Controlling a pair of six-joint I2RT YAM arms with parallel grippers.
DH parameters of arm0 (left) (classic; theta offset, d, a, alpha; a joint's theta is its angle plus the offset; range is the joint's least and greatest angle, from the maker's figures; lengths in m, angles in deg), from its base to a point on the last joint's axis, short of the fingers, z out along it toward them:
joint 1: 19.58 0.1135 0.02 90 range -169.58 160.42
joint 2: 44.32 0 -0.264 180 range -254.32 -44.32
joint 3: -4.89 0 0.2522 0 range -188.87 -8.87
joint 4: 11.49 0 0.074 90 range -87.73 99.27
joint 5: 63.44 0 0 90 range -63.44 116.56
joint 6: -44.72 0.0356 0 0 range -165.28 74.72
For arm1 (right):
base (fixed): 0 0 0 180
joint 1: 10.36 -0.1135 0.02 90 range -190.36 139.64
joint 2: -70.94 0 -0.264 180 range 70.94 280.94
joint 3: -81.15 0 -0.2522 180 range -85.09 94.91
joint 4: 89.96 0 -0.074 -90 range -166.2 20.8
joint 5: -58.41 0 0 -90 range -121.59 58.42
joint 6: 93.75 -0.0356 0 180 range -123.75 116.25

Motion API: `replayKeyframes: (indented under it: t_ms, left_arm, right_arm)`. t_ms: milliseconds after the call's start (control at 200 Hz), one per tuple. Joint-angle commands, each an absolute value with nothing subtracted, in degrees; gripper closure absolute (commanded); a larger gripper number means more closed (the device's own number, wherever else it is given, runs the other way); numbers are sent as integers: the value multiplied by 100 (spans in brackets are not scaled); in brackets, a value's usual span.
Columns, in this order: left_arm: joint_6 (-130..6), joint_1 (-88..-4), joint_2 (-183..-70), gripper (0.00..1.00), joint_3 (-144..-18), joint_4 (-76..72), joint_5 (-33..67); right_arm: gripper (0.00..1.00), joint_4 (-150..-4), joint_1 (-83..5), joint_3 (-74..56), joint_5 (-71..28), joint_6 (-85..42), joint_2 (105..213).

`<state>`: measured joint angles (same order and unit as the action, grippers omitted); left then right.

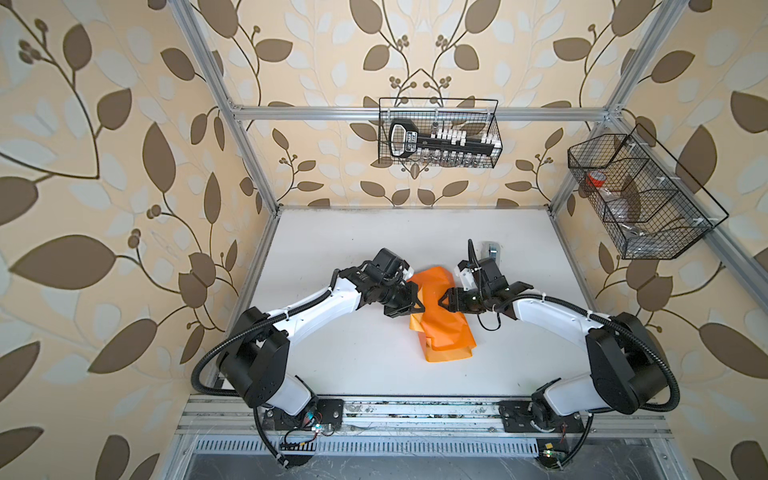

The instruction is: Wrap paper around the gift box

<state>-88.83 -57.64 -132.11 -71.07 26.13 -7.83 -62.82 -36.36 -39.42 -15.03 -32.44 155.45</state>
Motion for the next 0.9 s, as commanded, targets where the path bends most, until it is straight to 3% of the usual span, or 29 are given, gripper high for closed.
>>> replayKeyframes:
  t_ms: [0, 440, 560, 690, 895]
  left_arm:
    - [-8693, -5956, -13533, 100, -7512, 2687, -990]
    - [-8703, -6229, -14388, 100, -7934, 2565, -1006]
    - [-8712, -6228, -14316, 83, -7866, 2446, -991]
    - [-8753, -6225, -14294, 57, -7746, 2225, -1069]
    - [-8951, -6222, -14325, 43, -7447, 1637, -1286]
  right_arm:
    - [34, -6028, -3772, -3944, -1665, -3291, 15746]
    - [35, -6165, -3831, -4016, -1524, -3364, 15760]
    - [35, -6192, -3831, -4036, -1489, -3380, 15766]
    - [35, -6239, -3830, -4063, -1414, -3414, 15768]
    - [36, -6310, -3826, -4108, -1282, -3501, 15746]
